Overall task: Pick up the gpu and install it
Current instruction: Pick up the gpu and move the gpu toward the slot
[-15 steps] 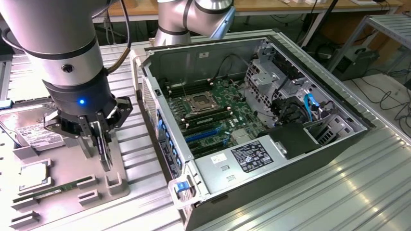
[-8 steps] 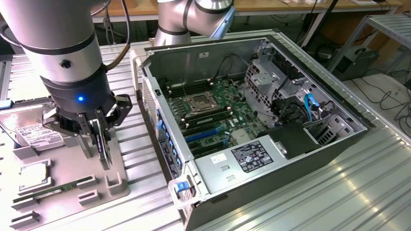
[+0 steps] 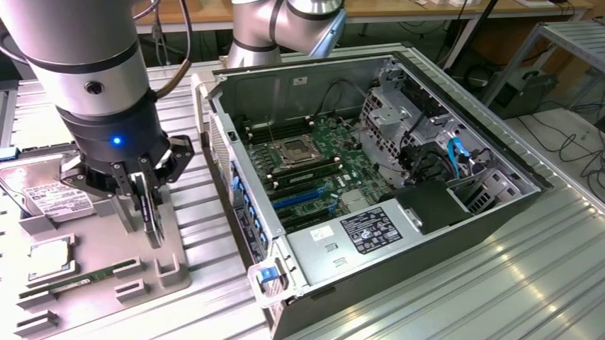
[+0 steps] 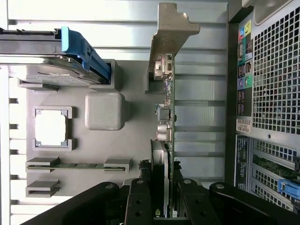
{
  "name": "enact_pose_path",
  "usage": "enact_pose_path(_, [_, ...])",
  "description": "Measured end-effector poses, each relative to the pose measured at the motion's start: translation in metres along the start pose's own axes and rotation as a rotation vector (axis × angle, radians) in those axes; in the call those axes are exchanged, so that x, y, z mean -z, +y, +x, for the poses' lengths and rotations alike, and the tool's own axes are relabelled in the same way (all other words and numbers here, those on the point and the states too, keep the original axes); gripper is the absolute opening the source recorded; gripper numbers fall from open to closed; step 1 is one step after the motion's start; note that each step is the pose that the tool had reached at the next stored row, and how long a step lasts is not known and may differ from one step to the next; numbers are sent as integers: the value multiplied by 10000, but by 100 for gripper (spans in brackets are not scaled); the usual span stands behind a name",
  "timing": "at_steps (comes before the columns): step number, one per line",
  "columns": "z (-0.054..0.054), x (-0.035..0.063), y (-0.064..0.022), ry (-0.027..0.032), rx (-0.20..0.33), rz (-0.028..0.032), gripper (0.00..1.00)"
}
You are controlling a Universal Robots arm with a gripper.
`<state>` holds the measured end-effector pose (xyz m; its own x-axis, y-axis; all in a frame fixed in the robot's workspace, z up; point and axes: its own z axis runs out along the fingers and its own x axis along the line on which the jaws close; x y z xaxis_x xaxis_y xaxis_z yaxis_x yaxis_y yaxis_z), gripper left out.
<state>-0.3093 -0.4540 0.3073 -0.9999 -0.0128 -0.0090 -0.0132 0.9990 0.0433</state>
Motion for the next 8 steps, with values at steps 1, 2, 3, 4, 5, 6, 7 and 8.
enact_pose_path(1, [0,7,0,1,0,1,27])
enact_pose_path(2, [0,13,0,0,0,0,27])
enact_pose_path(3, [0,19,1,0,0,0,27])
enact_pose_path(4, [0,25,1,0,0,0,27])
enact_pose_path(5, [0,32,1,0,0,0,27])
enact_pose_path(6, [0,38,2,0,0,0,27])
enact_pose_path(7, [-1,44,2,0,0,0,27])
enact_pose_path(8, [-1,50,2,-1,0,0,27])
